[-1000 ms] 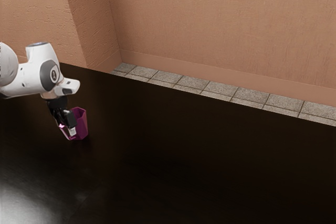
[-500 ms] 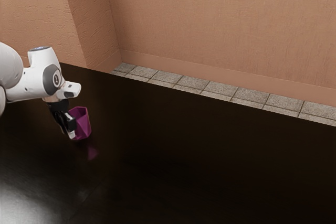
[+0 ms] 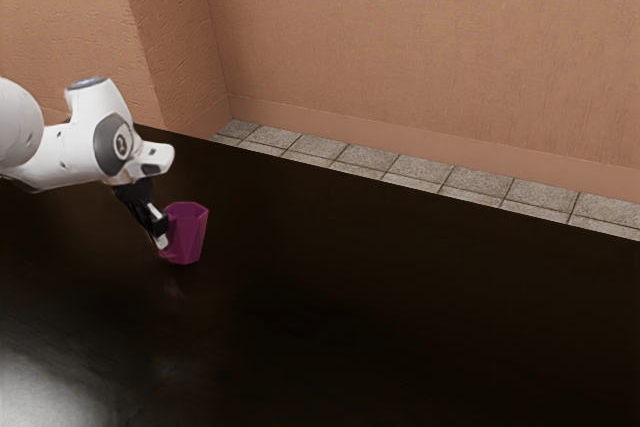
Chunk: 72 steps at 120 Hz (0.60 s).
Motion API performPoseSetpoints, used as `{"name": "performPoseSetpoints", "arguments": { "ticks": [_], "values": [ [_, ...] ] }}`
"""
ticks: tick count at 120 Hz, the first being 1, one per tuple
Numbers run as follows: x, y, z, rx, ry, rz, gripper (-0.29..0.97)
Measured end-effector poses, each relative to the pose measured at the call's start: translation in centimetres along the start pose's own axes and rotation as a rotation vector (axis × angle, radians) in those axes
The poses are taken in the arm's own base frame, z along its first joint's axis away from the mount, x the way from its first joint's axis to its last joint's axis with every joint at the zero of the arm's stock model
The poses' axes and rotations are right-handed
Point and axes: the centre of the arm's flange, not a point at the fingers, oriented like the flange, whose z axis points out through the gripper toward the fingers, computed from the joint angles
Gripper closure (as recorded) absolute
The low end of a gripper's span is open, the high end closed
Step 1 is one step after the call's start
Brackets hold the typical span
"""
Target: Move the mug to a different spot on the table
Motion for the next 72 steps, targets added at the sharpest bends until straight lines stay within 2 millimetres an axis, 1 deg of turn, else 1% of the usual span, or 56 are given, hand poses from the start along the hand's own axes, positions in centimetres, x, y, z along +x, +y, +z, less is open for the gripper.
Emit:
{"name": "performPoseSetpoints", "arguments": {
  "ticks": [11,23,30,40,49,57,72],
  "values": [
    [1.0,2.4,0.0,-0.015,0.026,0.037,0.64],
    [1.6,5.3,-1.6,-0.029,0.079,0.078,0.64],
    [1.7,6.8,-2.0,-0.035,0.101,0.099,0.65],
    [2.3,9.2,-2.8,-0.038,0.130,0.139,0.65],
    [2.7,11.5,-2.9,-0.045,0.143,0.175,0.66],
    [2.6,13.7,-2.6,-0.056,0.146,0.206,0.66],
    [3.1,17.8,-2.0,-0.070,0.146,0.264,0.66]
  ]
}}
